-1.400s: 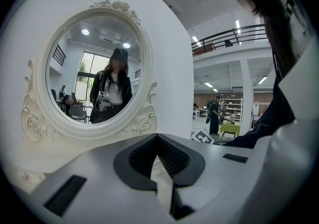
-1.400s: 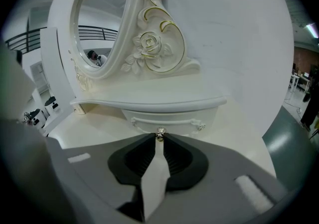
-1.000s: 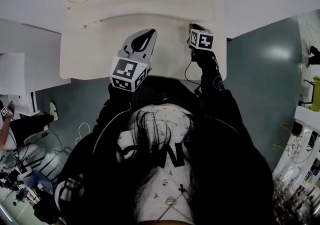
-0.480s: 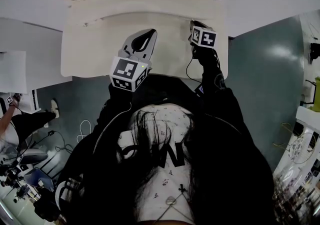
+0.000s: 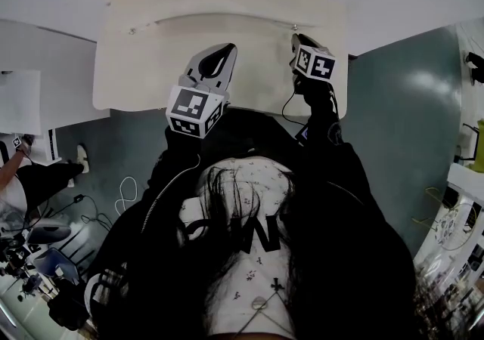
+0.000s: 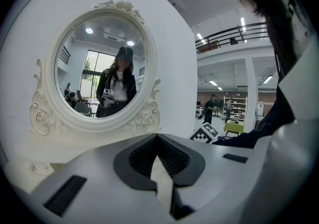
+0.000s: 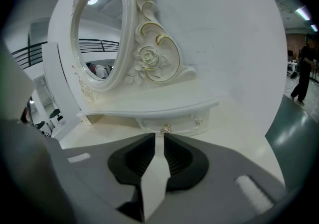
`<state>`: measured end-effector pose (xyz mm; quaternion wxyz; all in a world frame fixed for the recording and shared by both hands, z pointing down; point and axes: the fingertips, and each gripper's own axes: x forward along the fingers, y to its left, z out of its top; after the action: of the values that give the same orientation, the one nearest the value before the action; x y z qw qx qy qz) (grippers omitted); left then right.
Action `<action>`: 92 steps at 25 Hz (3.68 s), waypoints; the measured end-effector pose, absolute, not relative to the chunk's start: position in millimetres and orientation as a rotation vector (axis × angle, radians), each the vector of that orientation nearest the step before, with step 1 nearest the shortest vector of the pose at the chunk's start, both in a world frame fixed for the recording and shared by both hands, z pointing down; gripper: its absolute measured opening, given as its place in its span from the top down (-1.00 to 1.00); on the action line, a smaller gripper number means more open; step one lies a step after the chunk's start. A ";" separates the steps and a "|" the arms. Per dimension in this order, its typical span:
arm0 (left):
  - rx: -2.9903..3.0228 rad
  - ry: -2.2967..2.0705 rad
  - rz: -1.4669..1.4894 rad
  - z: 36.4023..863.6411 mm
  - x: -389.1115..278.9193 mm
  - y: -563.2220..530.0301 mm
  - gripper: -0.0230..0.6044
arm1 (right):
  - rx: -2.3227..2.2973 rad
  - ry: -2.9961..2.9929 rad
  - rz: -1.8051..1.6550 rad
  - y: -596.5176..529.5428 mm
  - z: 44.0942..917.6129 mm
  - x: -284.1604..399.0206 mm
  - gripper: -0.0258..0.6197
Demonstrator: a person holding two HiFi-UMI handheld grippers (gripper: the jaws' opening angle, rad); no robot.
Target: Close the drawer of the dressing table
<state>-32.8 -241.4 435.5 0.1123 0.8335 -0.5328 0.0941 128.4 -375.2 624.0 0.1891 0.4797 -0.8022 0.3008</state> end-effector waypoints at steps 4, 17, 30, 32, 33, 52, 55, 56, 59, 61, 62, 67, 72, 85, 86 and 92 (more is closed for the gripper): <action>2.440 -1.570 0.268 435.5 -33.7 -234.5 0.93 | 1.324 -2.355 0.824 -361.9 599.6 120.5 0.72; 2.497 -1.512 0.244 428.4 -43.7 -213.0 0.93 | 1.237 -2.672 0.699 -296.7 484.6 63.8 0.73; 2.523 -1.471 0.237 418.4 -85.8 -149.4 0.93 | 1.163 -2.777 0.692 -195.0 437.9 -14.8 0.73; 2.526 -1.459 0.242 420.7 -90.9 -137.4 0.93 | 1.164 -2.778 0.689 -182.6 436.8 -22.2 0.73; 2.526 -1.454 0.243 421.5 -94.2 -131.3 0.93 | 1.168 -2.778 0.690 -176.6 436.0 -25.5 0.73; 2.509 -1.410 0.193 432.0 -106.0 -71.3 0.93 | 1.138 -2.736 0.667 -96.5 434.3 -46.2 0.73; 2.517 -1.416 0.199 423.4 -96.5 -67.1 0.93 | 1.140 -2.741 0.673 -90.1 428.8 -35.6 0.73; 2.515 -1.424 0.204 420.8 -93.6 -65.9 0.93 | 1.134 -2.745 0.677 -88.0 427.2 -32.2 0.73; 2.504 -1.460 0.219 417.0 -87.2 -62.6 0.93 | 1.103 -2.764 0.694 -82.9 427.1 -25.1 0.73; 2.495 -1.479 0.216 416.2 -80.7 -58.3 0.93 | 1.079 -2.769 0.696 -78.5 429.1 -19.4 0.73; 2.488 -1.489 0.214 416.3 -75.9 -55.1 0.93 | 1.067 -2.770 0.695 -75.6 430.0 -15.1 0.73; 2.452 -1.519 0.226 422.4 -39.2 -31.7 0.93 | 1.028 -2.781 0.697 -55.6 434.0 20.1 0.73; 2.425 -1.567 0.240 425.2 -12.3 -7.0 0.93 | 0.984 -2.799 0.704 -31.0 439.1 46.7 0.73; 2.401 -1.607 0.222 433.4 48.4 65.6 0.93 | 0.881 -2.824 0.643 45.0 448.2 89.7 0.83; 2.400 -1.612 0.221 433.7 51.2 70.8 0.93 | 0.880 -2.825 0.641 50.4 448.4 92.8 0.83; 2.399 -1.627 0.203 435.5 59.4 97.6 0.93 | 0.855 -2.829 0.628 79.4 451.0 101.8 0.83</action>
<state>59.4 97.6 435.5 0.1175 0.8199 -0.5560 0.0692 101.8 79.4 451.0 0.0602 0.2824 -0.9346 0.2077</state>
